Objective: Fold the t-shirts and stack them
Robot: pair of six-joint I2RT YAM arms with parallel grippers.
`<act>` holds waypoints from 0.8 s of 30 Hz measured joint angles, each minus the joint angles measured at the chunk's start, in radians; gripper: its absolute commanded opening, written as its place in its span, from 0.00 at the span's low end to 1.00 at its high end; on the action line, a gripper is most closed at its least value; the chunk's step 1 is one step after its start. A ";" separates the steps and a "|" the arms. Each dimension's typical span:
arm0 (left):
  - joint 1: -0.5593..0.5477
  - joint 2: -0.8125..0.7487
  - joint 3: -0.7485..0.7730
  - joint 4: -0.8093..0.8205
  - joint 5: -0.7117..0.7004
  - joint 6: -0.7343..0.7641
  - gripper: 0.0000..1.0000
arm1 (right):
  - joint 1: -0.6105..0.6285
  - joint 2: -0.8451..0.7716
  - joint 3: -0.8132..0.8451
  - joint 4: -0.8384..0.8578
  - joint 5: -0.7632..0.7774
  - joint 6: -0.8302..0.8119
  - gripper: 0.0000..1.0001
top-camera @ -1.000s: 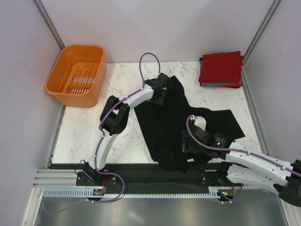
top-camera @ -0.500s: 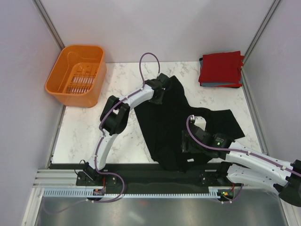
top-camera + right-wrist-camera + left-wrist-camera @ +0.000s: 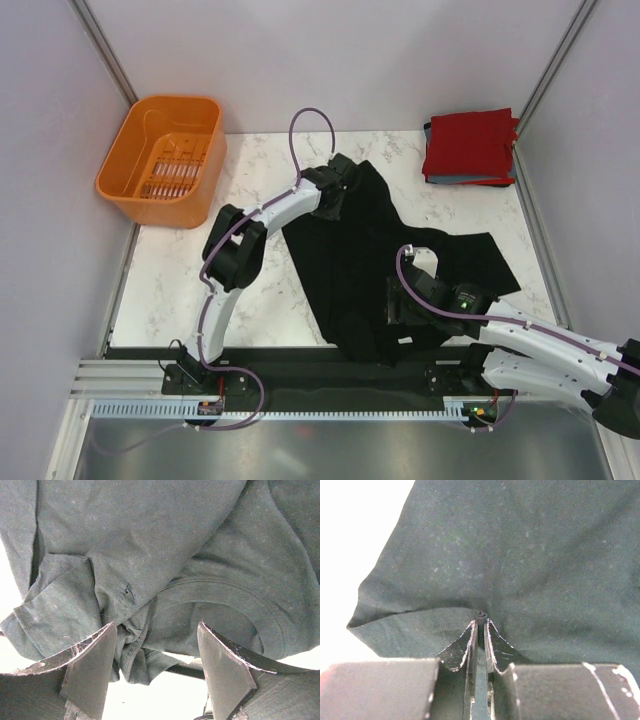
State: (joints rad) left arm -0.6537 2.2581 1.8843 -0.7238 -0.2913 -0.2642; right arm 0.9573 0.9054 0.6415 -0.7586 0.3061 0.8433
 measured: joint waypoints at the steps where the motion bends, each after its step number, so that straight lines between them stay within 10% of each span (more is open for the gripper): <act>1: 0.001 -0.005 -0.003 0.001 0.000 0.000 0.14 | 0.000 0.000 0.000 0.000 0.000 0.000 0.73; 13: 0.013 -0.044 -0.079 0.005 -0.010 -0.007 0.02 | 0.000 0.019 -0.011 0.011 -0.024 -0.002 0.72; 24: 0.107 -0.544 -0.499 0.027 -0.030 -0.064 0.02 | 0.024 0.153 0.008 0.187 -0.221 -0.042 0.64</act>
State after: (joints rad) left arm -0.5468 1.7145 1.3853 -0.6964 -0.3214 -0.3286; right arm 0.9810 1.0580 0.6498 -0.5720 0.0849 0.8009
